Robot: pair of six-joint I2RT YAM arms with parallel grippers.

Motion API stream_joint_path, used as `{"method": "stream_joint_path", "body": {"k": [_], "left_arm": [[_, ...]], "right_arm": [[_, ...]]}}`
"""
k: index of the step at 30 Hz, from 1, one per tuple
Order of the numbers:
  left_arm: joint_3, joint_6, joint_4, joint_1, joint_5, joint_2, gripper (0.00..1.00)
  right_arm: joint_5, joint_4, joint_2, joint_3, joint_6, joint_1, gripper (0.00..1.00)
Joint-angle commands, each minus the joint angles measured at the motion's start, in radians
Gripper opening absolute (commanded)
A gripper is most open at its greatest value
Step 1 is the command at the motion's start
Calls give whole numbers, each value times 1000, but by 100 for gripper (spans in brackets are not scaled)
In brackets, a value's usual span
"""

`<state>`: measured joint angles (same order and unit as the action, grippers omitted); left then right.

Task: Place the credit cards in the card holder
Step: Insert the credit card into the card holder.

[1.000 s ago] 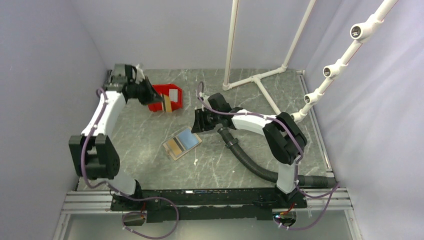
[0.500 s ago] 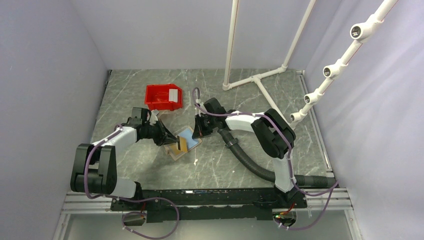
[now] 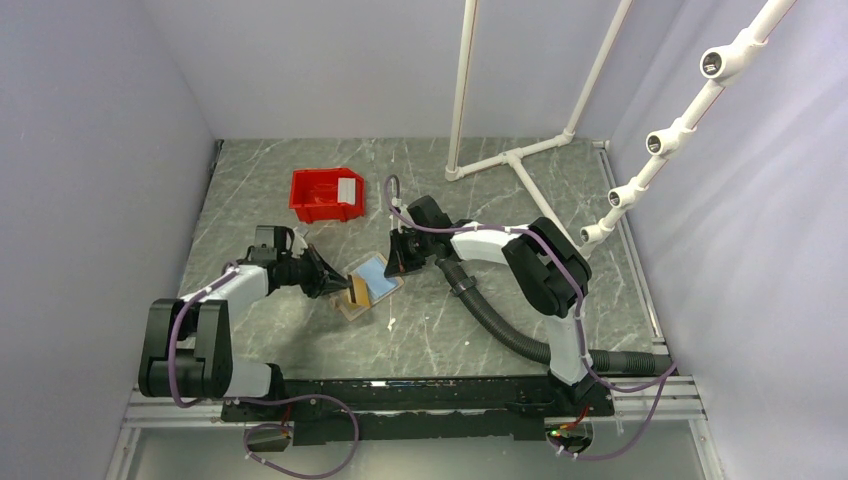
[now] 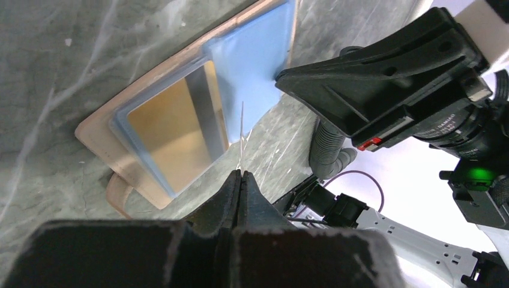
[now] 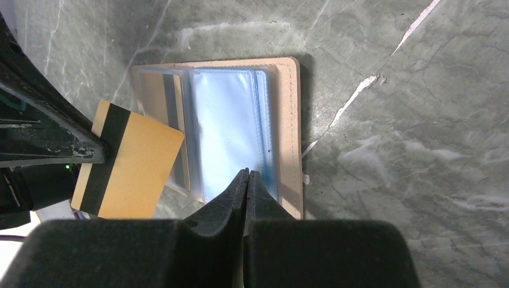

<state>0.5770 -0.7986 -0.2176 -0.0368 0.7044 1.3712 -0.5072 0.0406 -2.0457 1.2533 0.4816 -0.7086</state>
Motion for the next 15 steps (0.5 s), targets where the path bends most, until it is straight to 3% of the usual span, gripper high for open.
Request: {"method": "stream_joint_path", "body": {"k": [1, 15], "left_arm": [[-8, 0, 53, 7, 17, -28, 0], [-30, 5, 72, 10, 4, 3, 0]], "right_arm": [[1, -36, -10, -1, -5, 1, 0], [-2, -36, -13, 0, -6, 1, 0]]}}
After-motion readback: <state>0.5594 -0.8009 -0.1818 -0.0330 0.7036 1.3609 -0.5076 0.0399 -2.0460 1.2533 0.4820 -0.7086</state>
